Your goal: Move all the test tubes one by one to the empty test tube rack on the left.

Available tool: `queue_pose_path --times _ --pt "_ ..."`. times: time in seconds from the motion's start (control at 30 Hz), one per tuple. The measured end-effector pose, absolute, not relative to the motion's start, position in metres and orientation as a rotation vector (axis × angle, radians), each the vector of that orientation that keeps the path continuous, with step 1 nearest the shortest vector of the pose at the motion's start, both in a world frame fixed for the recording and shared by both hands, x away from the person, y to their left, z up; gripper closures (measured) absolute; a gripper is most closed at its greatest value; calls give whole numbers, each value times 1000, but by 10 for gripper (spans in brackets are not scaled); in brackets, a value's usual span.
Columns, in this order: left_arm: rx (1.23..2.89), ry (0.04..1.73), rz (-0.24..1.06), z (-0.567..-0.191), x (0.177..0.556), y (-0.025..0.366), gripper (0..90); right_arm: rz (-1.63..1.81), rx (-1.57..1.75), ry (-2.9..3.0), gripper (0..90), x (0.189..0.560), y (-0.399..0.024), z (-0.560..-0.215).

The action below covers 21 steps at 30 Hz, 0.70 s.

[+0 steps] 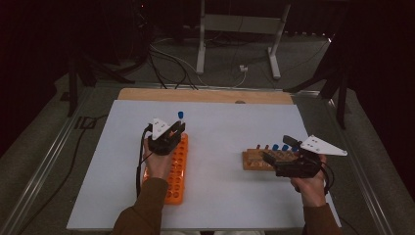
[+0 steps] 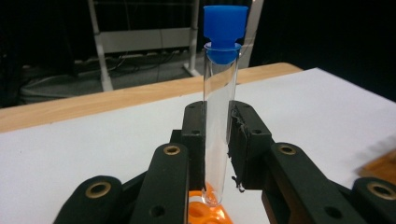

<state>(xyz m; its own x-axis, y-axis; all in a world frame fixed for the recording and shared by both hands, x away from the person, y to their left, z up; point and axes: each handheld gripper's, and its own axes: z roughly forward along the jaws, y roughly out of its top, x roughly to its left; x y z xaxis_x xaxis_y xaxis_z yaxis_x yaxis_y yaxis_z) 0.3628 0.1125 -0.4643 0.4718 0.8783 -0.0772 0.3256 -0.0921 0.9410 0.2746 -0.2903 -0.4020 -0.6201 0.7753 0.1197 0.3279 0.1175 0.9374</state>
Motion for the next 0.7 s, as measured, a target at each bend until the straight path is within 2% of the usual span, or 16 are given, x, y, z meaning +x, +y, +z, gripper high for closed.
queue_pose_path --times 0.33,0.7 --pt "1758 1096 664 -470 378 107 782 1523 1075 1985 0 274 -294 -400" --pt "1926 1131 619 -476 379 102 783 1525 1074 1982 0 273 -296 -400"
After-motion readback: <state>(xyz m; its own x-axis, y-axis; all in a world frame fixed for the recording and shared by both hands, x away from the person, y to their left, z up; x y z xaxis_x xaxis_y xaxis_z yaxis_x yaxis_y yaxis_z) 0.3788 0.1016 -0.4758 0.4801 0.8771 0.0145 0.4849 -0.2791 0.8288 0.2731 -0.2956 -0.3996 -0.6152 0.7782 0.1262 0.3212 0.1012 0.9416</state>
